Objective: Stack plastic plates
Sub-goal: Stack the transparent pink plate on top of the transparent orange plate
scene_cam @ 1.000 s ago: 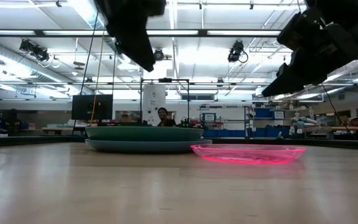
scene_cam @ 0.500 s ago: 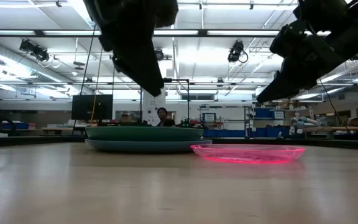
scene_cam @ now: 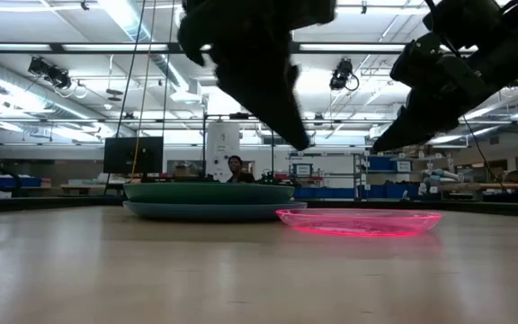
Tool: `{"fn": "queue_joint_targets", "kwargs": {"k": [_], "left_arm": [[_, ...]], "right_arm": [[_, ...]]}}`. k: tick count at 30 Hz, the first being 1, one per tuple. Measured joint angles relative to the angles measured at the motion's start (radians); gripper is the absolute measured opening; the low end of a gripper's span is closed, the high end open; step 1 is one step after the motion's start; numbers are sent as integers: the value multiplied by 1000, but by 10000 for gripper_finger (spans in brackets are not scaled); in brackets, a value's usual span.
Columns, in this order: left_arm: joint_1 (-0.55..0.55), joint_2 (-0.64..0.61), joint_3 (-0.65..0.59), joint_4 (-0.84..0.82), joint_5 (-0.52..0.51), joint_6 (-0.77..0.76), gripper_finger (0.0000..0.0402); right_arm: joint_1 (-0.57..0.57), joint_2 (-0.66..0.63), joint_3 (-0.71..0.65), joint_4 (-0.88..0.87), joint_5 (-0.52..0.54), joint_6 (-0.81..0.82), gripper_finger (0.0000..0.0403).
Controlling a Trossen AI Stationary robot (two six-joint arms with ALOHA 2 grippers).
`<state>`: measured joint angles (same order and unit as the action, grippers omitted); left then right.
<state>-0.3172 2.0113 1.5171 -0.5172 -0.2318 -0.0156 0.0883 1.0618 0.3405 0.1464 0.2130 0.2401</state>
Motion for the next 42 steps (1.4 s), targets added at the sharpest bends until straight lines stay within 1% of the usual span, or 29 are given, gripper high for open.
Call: {"fn": "queue_joint_targets", "kwargs": {"k": [2,6,8,14,18,21,24,27,29,35,38,42], "left_arm": [[0,13,9,38,0,102,173],[4,20,1,110,2,246,173],[11,26,-2,130,2,291,173],[26,42,-2,148,8,364,173],[28,44,-3,145,31,368,173],[28,44,-3,133,87,361,173],[25,47,-3,124,138,324,173],[11,54,-3,106,140,314,173],[1,63,-2,122,137,314,173],[-14,65,-2,114,131,263,173],[-12,65,-2,115,128,261,173],[-17,85,-2,114,128,255,173]], "right_arm": [[0,-5,0,-27,0,20,115],[4,-19,1,-67,-7,68,115],[12,-34,1,-113,-14,96,115],[55,-45,1,-166,0,171,115],[97,-42,1,-171,0,210,115],[131,-42,1,-170,7,232,115],[157,-42,1,-169,43,251,115],[175,-41,1,-166,74,263,115],[182,-41,1,-164,83,266,115],[186,-34,0,-131,84,258,115],[186,-34,0,-128,83,241,115],[186,-66,0,-159,76,232,115]]}}
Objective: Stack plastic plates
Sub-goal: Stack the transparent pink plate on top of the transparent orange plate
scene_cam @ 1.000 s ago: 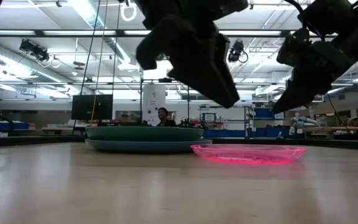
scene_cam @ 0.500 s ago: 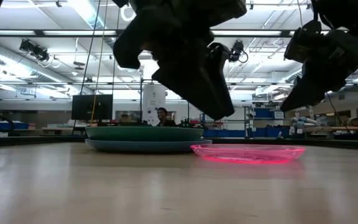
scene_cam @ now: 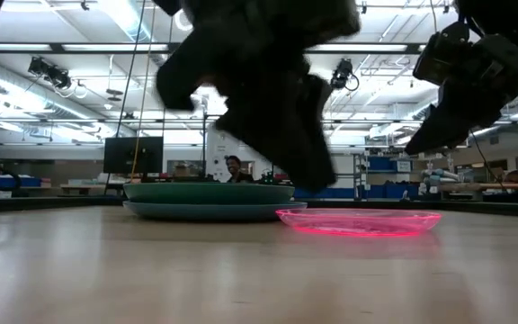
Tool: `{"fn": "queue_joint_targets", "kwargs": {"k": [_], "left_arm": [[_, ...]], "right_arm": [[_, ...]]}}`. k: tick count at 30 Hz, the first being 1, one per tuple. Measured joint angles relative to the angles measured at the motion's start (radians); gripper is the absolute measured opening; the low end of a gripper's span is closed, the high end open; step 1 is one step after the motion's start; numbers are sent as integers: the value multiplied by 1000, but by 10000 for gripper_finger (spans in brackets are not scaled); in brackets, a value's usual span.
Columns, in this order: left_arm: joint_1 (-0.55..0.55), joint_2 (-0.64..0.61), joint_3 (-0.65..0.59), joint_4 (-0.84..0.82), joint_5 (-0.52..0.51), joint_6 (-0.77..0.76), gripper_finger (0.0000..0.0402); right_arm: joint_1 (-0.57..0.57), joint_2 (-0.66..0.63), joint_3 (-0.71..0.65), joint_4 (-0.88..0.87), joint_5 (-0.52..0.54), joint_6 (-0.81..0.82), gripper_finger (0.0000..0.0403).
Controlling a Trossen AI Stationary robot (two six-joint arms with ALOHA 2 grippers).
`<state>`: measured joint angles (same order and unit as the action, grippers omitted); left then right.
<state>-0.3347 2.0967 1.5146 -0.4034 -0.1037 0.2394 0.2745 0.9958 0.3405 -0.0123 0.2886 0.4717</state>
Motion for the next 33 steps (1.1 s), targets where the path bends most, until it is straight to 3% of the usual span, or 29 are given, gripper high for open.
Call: {"fn": "queue_joint_targets", "kwargs": {"k": [7,17,24,28,33], "left_arm": [[-17,30,1,22,-6,64,173],[-18,60,0,24,-162,199,173],[9,87,2,44,-159,216,171],[29,87,2,40,-132,182,149],[53,87,2,21,-100,158,95]], "right_arm": [[0,-66,0,-34,6,-4,114],[0,-16,0,-24,35,-4,115],[0,-5,0,-9,36,-4,114],[0,-5,0,-4,35,-8,114],[0,-5,0,-4,35,-11,115]]}}
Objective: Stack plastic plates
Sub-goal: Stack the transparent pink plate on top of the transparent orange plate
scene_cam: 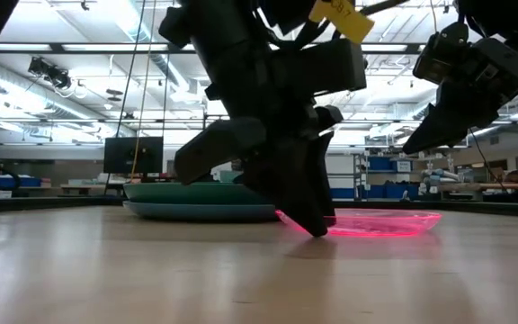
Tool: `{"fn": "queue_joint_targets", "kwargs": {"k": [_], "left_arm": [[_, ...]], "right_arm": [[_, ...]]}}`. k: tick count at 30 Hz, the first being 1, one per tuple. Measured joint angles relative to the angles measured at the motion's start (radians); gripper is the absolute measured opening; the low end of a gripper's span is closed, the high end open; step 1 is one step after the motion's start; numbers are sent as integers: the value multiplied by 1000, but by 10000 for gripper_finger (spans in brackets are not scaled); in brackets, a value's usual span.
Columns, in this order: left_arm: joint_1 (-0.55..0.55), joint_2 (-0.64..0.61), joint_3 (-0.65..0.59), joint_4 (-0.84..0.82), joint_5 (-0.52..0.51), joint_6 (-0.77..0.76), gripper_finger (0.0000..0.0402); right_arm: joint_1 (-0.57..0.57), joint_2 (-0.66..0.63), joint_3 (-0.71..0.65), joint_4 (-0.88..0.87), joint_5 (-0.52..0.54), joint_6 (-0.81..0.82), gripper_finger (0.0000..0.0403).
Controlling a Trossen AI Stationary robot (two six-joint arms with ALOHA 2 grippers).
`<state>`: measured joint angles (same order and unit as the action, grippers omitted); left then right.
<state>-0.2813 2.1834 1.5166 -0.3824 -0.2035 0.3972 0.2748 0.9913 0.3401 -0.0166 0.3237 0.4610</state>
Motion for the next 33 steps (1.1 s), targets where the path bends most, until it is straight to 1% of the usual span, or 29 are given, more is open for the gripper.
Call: {"fn": "queue_joint_targets", "kwargs": {"k": [3,5,7,13,20,23,26,30,33], "left_arm": [[6,0,-1,-2,-2,3,54],[6,-2,-1,-5,-22,13,24],[6,-11,-3,-5,-25,19,10],[-7,-82,-4,-21,-34,-26,6],[-23,-165,-3,-9,-159,-13,3],[-31,-197,-3,-27,-180,-16,2],[-32,-226,-3,-95,-222,-24,2],[-27,-249,-3,-190,-332,-29,2],[-13,-252,-3,-266,-365,-65,2]], "right_arm": [[0,0,0,0,0,0,115],[0,0,0,0,-1,0,114],[0,0,0,0,-3,0,115],[0,0,0,0,-3,0,114],[0,0,0,0,-10,1,115],[0,0,0,2,-10,0,114],[0,0,0,2,-10,0,114],[0,0,0,0,-11,0,115],[0,0,0,0,-11,0,114]]}}
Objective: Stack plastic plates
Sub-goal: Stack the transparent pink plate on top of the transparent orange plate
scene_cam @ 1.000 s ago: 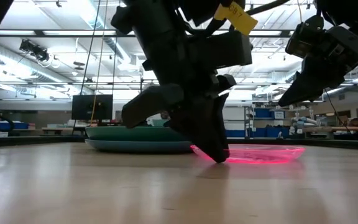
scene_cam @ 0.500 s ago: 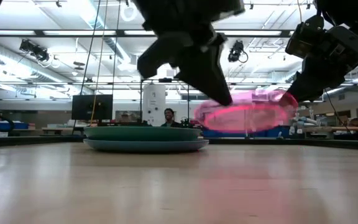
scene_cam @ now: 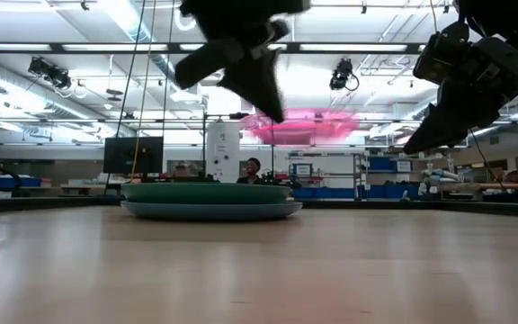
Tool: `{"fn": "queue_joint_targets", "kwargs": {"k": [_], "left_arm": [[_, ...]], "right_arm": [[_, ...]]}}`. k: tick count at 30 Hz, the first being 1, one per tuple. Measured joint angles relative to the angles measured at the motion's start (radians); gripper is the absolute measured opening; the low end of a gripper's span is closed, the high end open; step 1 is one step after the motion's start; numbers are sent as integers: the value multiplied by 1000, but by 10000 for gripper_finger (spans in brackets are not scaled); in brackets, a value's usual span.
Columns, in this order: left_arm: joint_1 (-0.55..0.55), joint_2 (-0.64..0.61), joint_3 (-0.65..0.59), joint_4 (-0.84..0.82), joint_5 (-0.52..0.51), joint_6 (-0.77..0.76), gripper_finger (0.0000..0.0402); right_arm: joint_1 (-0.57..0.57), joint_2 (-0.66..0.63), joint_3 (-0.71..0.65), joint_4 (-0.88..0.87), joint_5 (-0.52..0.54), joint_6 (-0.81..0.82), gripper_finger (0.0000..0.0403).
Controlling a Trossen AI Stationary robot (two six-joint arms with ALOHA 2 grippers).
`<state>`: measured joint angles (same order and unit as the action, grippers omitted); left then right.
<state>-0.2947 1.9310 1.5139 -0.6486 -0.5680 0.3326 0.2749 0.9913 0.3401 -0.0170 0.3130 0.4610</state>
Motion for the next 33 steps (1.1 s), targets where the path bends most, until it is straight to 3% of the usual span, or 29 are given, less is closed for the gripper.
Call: {"fn": "queue_joint_targets", "kwargs": {"k": [11,17,22,26,33], "left_arm": [[72,-3,0,-254,-34,-140,1],[104,-29,-52,-305,-40,-197,1],[136,-146,-243,-210,-36,-247,1],[153,-239,-388,-36,42,-245,1],[182,-244,-546,153,74,-219,34]], "right_arm": [[0,3,0,-10,-5,0,115],[0,3,0,-17,-14,0,114],[0,4,0,-18,-18,0,115],[0,4,0,-10,-9,-1,114],[0,4,0,33,0,-17,115]]}}
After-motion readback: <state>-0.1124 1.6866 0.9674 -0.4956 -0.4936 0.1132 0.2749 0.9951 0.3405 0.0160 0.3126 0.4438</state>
